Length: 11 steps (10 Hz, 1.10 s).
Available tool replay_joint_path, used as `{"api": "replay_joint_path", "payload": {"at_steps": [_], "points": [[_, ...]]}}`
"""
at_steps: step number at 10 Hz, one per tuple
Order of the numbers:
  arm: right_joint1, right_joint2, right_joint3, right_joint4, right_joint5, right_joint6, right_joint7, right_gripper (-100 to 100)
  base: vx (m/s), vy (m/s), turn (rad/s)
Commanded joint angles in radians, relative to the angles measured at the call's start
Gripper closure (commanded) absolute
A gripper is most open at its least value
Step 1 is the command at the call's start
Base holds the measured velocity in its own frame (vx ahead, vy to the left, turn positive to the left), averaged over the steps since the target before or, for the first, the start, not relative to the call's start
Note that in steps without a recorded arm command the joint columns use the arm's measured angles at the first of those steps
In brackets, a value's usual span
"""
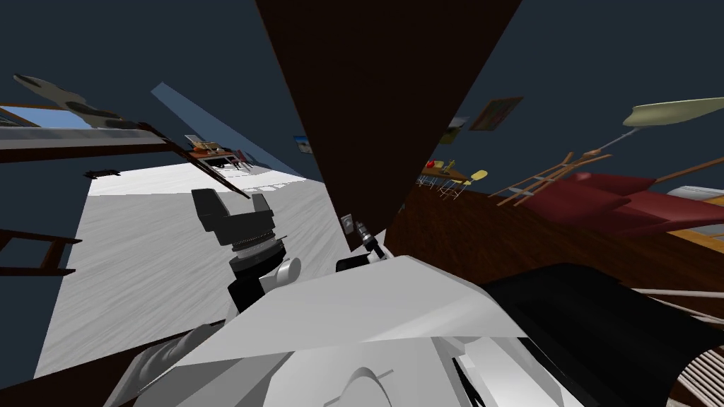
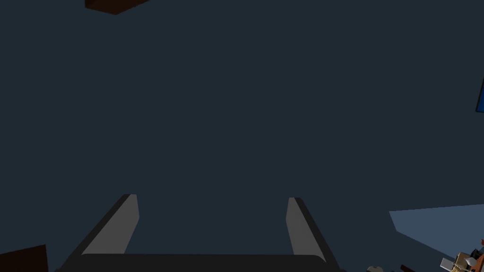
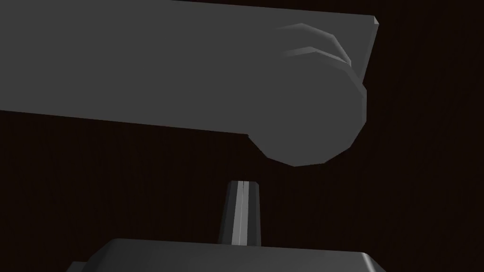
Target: Push the door open
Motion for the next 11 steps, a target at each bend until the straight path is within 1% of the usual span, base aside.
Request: {"api": "replay_joint_path", "payload": {"at_steps": [1,2,3,4,5,6,7,8,9,10,11], "points": [[0.028,0.001,0.024,-0.021,0.01,0.006,0.012,-100,-0.21,-0.052,-0.066],[0.044,0.012,0.038,-0.031,0.017,0.009,0.021,-100,-0.239,-0.062,-0.079],[0.06,0.027,0.052,-0.041,0.023,0.012,0.03,-100,-0.238,-0.077,-0.08],[0.08,0.057,0.07,-0.053,0.031,0.015,0.041,-100,-0.204,-0.072,-0.093],[0.09,0.077,0.079,-0.059,0.035,0.017,0.046,-100,-0.17,-0.073,-0.063],[0.097,0.092,0.085,-0.063,0.038,0.018,0.05,-100,-0.131,-0.053,-0.025],[0.091,0.083,0.08,-0.058,0.036,0.016,0.047,-100,-0.055,-0.019,-0.001],[0.086,0.054,0.077,-0.053,0.035,0.015,0.048,-100,0.058,0.033,0.014],[0.08,0.039,0.074,-0.049,0.034,0.015,0.048,-100,0.121,0.069,0.009],[0.074,0.03,0.071,-0.045,0.033,0.014,0.048,-100,0.187,0.099,0.01],[0.067,0.028,0.067,-0.041,0.032,0.014,0.047,-100,0.23,0.098,0.01]]}}
